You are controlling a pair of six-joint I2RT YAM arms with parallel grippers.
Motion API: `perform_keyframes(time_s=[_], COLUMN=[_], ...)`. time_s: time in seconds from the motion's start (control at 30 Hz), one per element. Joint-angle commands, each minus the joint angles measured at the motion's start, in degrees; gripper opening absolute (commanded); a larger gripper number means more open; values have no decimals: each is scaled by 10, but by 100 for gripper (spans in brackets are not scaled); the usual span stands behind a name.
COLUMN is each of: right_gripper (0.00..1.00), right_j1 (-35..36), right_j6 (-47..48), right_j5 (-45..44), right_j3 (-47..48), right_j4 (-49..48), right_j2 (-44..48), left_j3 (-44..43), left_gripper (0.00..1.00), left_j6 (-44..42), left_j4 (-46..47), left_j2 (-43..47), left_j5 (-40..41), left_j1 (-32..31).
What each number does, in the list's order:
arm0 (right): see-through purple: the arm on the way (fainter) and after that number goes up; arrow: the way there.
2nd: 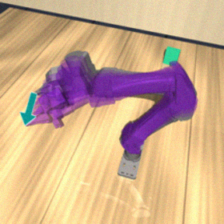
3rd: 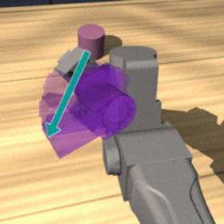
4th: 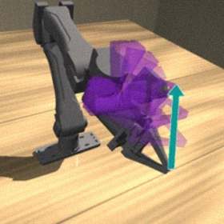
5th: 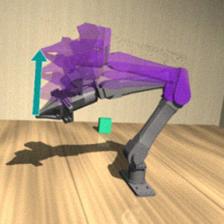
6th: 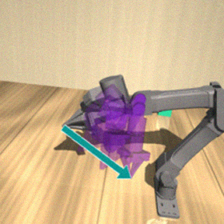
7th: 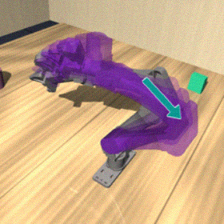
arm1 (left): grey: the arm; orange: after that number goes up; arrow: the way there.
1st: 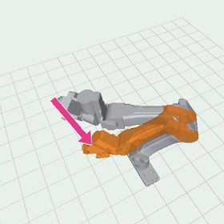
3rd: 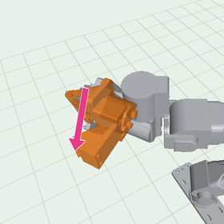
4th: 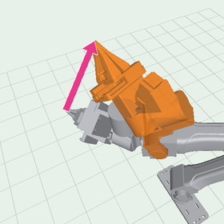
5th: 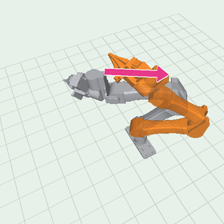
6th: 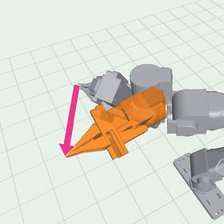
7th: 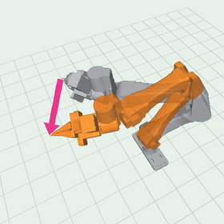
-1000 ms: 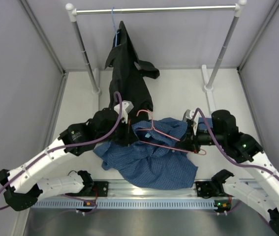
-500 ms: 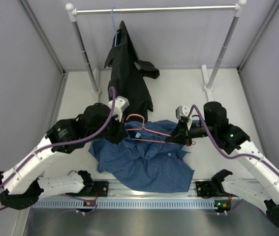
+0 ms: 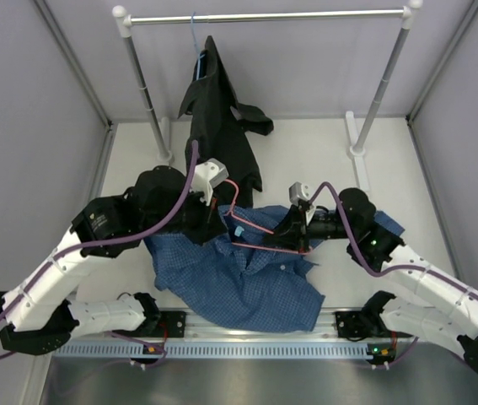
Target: Place the shirt on the hanger
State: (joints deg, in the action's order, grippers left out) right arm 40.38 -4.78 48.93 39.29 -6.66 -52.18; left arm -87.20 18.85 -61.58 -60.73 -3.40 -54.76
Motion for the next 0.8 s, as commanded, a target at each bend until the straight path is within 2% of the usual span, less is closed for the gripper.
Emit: perform_keyframes(time_s=[0.0,0.2,0.27,0.33,0.43,0.47,0.57,0.67,0.7,0.73,0.77], right_gripper=[0,0,0,0,0,0,0,0,0,0,0], right_j1=[35,45,45,45,49,51,75,90,93,95,96], right_j6=[-17,-25,-50,-95,-145,-151,-151,-144,-141,-139,-139], right_j5=[-22,-98,-150,-184,-183,-184,-201,-212,-213,-215,-216], right_j3=[6,-29,-51,-93,-139,-142,-134,-128,-125,-125,-126], right_j4=[-109,-114,-151,-235,-350,-360,-368,-376,-376,-378,-382], right_j2=[-4,57,89,110,101,96,73,60,57,55,56], left_j3=[-32,-20,-15,-17,-35,-44,-51,-49,-48,-48,-50], left_gripper=[0,0,0,0,3,4,14,33,41,58,69], left_j6=[-24,-27,-28,-28,-27,-26,-26,-29,-31,-34,-41], left_j4=[15,13,13,14,21,24,46,70,79,81,81], left_j2=[-11,-1,8,8,-6,-17,-31,-34,-33,-32,-29], left_j5=[-62,-30,-13,-8,-33,-35,-54,-79,-80,-79,-64], left_j1=[-5,-10,-10,-9,-10,-10,-11,-19,-21,-23,-25])
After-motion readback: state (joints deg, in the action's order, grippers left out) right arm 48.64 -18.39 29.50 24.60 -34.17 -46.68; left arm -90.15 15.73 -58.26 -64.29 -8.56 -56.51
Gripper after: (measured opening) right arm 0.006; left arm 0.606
